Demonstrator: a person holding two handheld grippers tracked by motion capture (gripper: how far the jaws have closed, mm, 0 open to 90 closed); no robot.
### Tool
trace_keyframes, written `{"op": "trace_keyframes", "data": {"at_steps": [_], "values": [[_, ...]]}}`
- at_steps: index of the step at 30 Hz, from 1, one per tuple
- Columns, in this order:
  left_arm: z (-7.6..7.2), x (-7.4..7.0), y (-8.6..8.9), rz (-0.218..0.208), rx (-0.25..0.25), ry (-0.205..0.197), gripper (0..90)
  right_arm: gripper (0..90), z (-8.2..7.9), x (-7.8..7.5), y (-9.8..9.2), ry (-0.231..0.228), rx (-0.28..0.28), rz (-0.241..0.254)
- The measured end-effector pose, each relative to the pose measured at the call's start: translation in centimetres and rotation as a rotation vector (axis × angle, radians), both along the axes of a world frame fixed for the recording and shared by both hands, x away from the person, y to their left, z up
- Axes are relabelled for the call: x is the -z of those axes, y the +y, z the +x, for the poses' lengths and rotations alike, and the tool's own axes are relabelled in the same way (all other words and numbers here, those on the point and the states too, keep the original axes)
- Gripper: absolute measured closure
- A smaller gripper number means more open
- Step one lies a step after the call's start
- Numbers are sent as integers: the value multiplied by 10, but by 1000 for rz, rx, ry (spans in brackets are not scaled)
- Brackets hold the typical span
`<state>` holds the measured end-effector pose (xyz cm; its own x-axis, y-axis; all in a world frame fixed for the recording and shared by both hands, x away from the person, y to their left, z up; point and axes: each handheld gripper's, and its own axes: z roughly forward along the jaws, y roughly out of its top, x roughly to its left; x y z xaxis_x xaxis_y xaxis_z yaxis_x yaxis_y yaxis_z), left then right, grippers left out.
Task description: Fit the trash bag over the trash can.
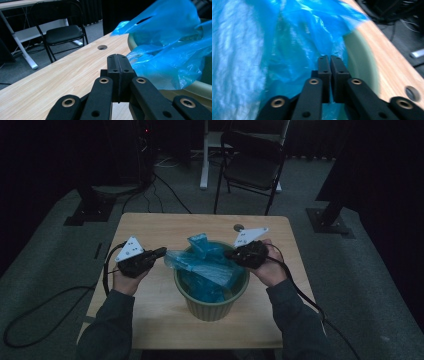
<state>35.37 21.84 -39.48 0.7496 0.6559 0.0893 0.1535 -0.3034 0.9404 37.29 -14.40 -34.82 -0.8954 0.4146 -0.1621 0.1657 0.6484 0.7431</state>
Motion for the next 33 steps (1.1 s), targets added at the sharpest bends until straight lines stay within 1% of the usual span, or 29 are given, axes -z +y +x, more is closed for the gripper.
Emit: {"op": "trace_keyframes", "data": {"at_steps": [1,2,3,6,9,10,11,13,14,15,18,22,24,25,28,29,30,31,33], "values": [[0,0,1,-3,-1,-1,900,900,4,-3,-8,-9,51,21],[-1,0,1,-7,-3,-3,900,900,5,-4,-12,-11,73,33],[-1,0,1,-7,-3,-3,900,900,5,-4,-12,-11,73,33],[-1,0,2,-3,-5,-3,900,900,9,-7,-24,-18,145,54],[-1,1,0,5,-8,-4,900,900,11,-8,-33,-19,185,70],[0,1,0,9,-10,-4,900,900,12,-9,-36,-22,208,75],[0,1,0,9,-11,-3,900,900,14,-9,-38,-29,233,67],[0,1,0,14,-12,-2,900,900,16,-8,-41,-35,260,61],[1,1,0,16,-15,0,900,900,18,-7,-43,-30,271,62],[1,1,0,16,-15,0,900,900,18,-7,-43,-30,271,62],[3,3,0,24,-22,7,900,900,25,-2,-49,-3,311,58],[4,6,2,25,-30,17,900,900,29,5,-53,19,326,52],[5,7,2,24,-31,20,900,900,30,7,-54,24,328,48],[5,6,2,22,-30,20,900,900,30,8,-54,25,326,53],[4,3,0,9,-19,8,900,900,28,6,-55,35,305,90],[4,3,0,9,-19,8,890,900,28,6,-55,35,305,90],[3,0,0,1,-16,0,890,900,27,5,-55,33,300,92],[3,-3,-1,-8,-14,-8,868,900,26,4,-54,27,292,89],[3,-6,-1,-21,-9,-12,848,900,24,3,-51,18,281,85]]}}
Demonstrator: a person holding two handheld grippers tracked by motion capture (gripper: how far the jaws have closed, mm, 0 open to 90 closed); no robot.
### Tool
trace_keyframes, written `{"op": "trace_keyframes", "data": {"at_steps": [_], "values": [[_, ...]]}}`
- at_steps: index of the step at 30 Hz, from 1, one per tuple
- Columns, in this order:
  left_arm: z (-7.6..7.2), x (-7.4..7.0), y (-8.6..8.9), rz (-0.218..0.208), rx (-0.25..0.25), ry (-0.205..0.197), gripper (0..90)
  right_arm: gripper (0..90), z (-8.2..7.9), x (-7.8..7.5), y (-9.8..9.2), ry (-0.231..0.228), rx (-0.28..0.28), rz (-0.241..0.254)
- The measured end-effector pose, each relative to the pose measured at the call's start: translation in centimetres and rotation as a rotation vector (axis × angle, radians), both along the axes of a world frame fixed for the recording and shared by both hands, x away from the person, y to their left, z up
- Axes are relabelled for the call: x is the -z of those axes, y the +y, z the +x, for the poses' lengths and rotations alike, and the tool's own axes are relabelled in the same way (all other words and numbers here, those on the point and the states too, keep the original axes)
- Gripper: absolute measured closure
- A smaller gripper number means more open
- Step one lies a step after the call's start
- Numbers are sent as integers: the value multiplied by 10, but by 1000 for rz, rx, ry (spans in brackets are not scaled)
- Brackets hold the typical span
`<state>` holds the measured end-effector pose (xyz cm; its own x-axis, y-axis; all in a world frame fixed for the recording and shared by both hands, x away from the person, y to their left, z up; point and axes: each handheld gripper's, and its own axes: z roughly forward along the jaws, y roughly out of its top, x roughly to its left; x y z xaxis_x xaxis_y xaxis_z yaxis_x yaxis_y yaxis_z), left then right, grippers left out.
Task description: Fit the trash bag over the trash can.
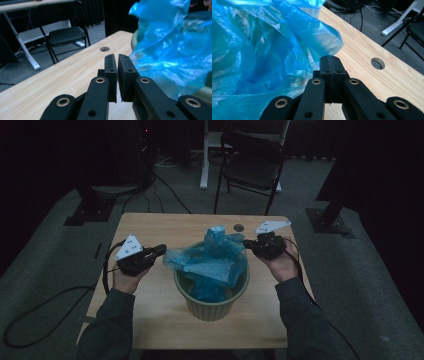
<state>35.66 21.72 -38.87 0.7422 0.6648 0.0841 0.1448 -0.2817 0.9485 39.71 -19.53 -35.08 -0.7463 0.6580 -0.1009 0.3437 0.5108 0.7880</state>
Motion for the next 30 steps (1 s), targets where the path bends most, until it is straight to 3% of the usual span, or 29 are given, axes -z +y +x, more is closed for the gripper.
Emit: {"op": "trace_keyframes", "data": {"at_steps": [3,6,11,16,19,21,30], "values": [[0,-1,0,-7,3,0,809,900,-1,-1,1,-2,-3,2],[1,-7,-2,-31,11,-10,696,900,-1,-2,3,-3,-10,-1],[2,-18,-4,-63,38,-28,623,900,-1,-1,4,-4,-15,-1],[3,-24,-12,-22,95,-31,575,900,-1,-1,5,-1,-23,-5],[6,-24,-16,-16,117,-18,558,900,-2,0,6,-1,-26,-8],[12,-25,-18,-9,158,11,557,900,-2,1,7,2,-30,-8],[23,-30,-32,30,220,50,488,900,-2,0,9,2,-35,-11]]}}
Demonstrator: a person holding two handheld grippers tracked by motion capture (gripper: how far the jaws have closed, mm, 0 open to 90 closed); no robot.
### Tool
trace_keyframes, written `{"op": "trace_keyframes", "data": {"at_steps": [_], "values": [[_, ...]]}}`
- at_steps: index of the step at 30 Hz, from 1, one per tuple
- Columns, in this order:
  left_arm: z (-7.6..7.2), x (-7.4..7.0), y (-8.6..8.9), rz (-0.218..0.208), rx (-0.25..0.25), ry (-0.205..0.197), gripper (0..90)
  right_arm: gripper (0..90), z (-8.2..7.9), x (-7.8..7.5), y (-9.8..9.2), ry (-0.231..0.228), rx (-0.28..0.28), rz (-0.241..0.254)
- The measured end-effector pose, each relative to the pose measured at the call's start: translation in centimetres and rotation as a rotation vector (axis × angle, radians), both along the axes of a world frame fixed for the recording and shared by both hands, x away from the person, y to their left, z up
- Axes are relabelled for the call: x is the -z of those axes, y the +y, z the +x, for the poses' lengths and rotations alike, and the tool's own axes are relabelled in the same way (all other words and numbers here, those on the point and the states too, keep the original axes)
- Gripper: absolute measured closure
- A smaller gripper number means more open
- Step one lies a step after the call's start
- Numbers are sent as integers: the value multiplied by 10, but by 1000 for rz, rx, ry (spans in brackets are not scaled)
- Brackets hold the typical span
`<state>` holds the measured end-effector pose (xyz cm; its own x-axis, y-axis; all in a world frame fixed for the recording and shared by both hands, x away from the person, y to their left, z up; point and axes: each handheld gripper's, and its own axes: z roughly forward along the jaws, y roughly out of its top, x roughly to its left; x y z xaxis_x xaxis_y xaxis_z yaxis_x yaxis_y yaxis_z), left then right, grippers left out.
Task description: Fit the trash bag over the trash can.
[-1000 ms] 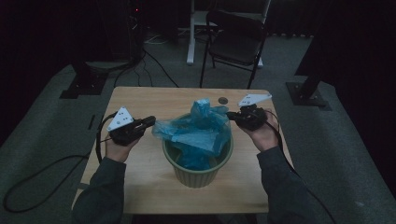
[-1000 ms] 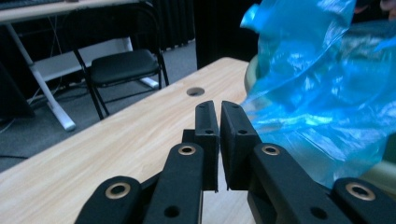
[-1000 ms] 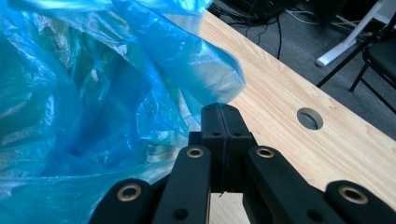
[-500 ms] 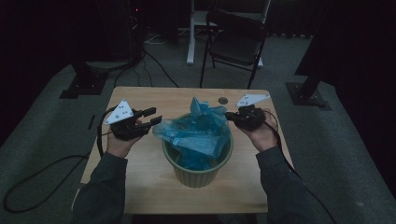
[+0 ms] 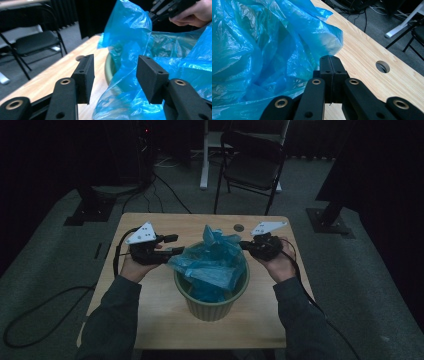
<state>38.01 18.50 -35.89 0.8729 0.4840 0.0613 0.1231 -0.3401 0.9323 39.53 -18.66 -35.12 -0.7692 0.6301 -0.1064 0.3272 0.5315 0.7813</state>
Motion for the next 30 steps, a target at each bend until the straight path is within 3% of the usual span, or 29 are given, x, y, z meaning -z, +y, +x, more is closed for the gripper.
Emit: {"op": "trace_keyframes", "data": {"at_steps": [8,12,17,21,24,30], "values": [[13,3,-11,61,55,66,517,900,0,0,1,3,-9,-5],[21,3,-16,117,73,96,635,900,0,0,1,4,-14,-12],[26,0,-25,217,79,102,802,900,1,-2,-1,3,-14,-17],[26,-2,-26,226,64,88,898,900,1,-3,-2,0,-9,-15],[29,-3,-24,216,13,83,900,900,1,-3,-4,-3,4,-19],[36,6,-23,216,-50,113,900,900,7,4,-7,19,30,-29]]}}
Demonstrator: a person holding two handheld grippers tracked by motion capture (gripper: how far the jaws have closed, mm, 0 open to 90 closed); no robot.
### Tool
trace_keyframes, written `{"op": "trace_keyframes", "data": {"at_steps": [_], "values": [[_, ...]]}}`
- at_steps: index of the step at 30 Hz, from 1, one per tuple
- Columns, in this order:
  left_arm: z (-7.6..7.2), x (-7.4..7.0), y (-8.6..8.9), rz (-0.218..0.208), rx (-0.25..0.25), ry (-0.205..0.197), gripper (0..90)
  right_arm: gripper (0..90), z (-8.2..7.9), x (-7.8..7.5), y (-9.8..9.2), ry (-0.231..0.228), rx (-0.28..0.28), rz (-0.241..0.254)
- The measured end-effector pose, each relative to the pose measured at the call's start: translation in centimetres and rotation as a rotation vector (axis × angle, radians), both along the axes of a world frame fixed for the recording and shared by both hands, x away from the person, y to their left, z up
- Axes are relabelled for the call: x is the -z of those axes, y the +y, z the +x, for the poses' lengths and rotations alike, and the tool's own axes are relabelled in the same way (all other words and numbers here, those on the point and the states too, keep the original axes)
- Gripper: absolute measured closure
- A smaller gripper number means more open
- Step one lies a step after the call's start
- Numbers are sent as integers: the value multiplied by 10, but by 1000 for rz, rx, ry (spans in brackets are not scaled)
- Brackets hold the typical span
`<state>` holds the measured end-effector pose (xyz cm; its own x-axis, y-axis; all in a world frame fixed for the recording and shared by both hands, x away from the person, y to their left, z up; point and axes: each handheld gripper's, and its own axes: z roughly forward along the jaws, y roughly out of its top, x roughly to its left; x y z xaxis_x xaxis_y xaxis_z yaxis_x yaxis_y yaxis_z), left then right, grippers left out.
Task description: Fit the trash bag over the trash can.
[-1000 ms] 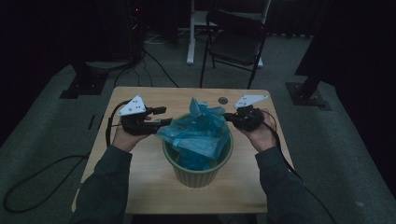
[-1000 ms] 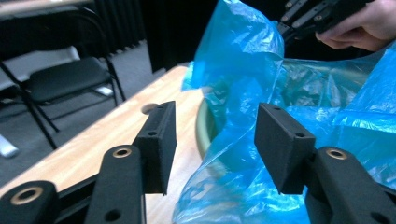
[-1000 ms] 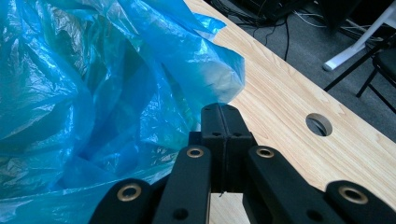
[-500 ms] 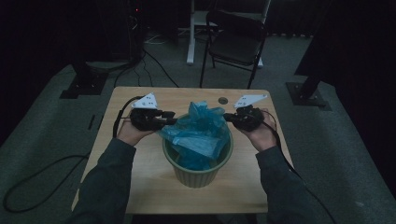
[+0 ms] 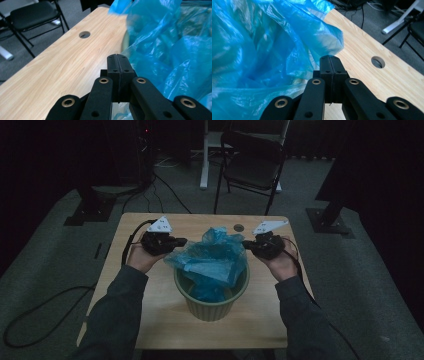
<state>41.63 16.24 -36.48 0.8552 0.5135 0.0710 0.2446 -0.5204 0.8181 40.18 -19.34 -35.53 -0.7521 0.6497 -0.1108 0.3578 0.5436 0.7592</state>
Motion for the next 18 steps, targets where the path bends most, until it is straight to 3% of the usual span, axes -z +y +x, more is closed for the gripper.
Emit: {"op": "trace_keyframes", "data": {"at_steps": [9,18], "values": [[13,23,8,13,-78,82,900,900,6,18,-1,51,30,-36],[15,41,9,20,-95,130,900,900,8,29,3,97,23,-86]]}}
